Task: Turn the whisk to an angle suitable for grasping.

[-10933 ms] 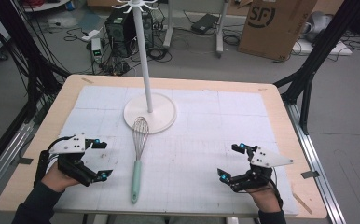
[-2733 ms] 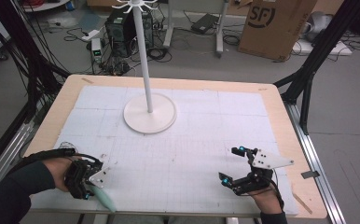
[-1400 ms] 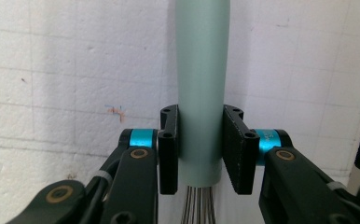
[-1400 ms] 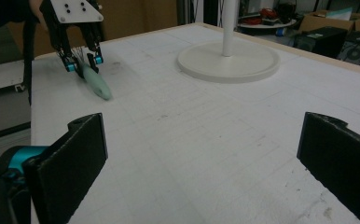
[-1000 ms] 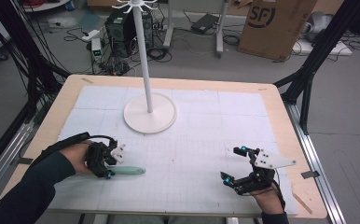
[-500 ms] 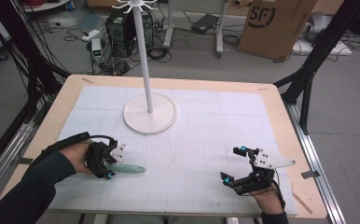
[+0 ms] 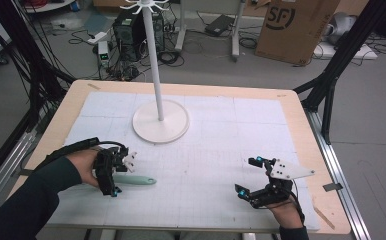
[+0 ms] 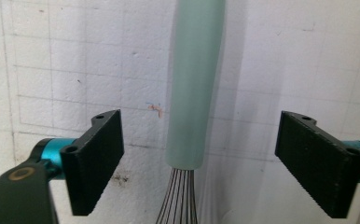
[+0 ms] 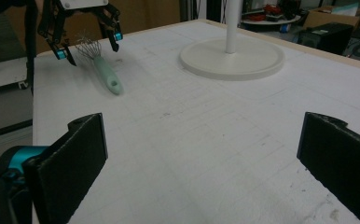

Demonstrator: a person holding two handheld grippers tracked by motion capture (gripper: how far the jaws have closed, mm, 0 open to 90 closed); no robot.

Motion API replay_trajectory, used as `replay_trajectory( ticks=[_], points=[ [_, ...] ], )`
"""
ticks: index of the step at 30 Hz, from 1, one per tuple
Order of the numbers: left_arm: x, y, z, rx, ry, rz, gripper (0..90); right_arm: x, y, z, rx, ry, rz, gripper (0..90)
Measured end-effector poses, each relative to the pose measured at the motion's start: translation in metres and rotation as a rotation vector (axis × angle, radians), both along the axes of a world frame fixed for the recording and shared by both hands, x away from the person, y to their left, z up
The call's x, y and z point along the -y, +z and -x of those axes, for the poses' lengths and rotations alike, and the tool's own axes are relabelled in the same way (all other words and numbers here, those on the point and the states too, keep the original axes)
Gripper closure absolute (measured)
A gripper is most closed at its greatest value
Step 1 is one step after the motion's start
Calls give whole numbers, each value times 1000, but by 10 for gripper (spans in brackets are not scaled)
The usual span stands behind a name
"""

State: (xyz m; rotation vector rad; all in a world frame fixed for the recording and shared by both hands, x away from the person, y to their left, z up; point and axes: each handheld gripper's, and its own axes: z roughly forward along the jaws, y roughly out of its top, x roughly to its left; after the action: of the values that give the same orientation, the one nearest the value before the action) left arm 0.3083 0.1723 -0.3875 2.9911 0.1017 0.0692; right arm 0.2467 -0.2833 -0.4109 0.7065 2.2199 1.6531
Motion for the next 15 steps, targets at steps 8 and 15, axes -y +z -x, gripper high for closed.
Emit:
replay_trajectory(
  ticks=[8,15],
  points=[
    [3,-3,0,-27,29,-34,62,-4,1,-9,2,12,-3,4],
    [10,-6,-4,-31,27,-64,63,-4,1,-12,2,14,-3,4]
  ],
)
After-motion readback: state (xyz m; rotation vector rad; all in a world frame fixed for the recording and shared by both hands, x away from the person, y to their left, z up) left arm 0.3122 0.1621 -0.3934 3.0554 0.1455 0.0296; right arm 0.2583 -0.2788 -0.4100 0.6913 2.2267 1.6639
